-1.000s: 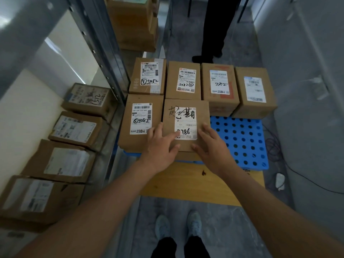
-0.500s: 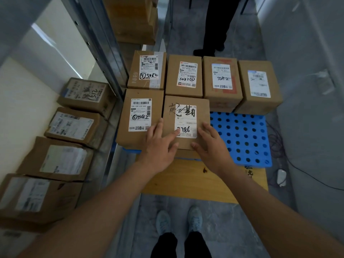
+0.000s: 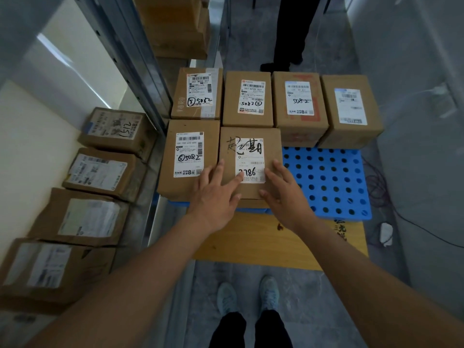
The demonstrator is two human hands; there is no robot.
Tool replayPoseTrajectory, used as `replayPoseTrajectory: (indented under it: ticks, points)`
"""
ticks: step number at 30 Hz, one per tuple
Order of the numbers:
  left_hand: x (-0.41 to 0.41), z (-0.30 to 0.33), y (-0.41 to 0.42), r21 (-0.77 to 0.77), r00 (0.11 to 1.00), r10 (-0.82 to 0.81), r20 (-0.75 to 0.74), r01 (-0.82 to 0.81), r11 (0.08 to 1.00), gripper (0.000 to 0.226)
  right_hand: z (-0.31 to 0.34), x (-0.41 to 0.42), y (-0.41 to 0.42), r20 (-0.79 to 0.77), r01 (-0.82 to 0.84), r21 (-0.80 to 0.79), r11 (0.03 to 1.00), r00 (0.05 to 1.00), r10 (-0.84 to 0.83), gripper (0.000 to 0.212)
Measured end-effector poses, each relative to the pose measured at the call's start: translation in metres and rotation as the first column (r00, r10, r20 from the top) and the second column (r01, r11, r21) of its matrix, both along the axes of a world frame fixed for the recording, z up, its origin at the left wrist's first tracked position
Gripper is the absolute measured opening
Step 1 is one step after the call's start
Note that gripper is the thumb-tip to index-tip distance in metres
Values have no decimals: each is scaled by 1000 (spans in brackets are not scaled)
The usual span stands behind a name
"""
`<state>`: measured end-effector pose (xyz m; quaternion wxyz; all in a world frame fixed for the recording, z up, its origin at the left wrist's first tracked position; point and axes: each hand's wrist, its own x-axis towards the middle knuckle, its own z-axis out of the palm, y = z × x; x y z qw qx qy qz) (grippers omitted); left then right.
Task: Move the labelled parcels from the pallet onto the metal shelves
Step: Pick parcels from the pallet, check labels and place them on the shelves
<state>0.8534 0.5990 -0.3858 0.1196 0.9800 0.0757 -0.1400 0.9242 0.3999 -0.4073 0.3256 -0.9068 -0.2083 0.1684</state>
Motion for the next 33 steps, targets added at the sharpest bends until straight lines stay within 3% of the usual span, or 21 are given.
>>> replayPoseTrajectory:
  ticks: [13, 24, 33]
  points:
    - [1, -1, 3, 44, 1000, -20, -3, 20, 999, 60, -6, -3, 2, 1, 0, 20, 1000, 1000, 0, 61]
    - [5, 16, 4, 16, 998, -25, 53, 24, 1000, 54, 19, -2, 16, 138, 67, -183, 981, 990, -42, 52]
    - [5, 67, -3, -35, 987, -78, 142, 83, 996, 55, 76, -9, 22, 180, 16, -275, 961, 983, 35, 55]
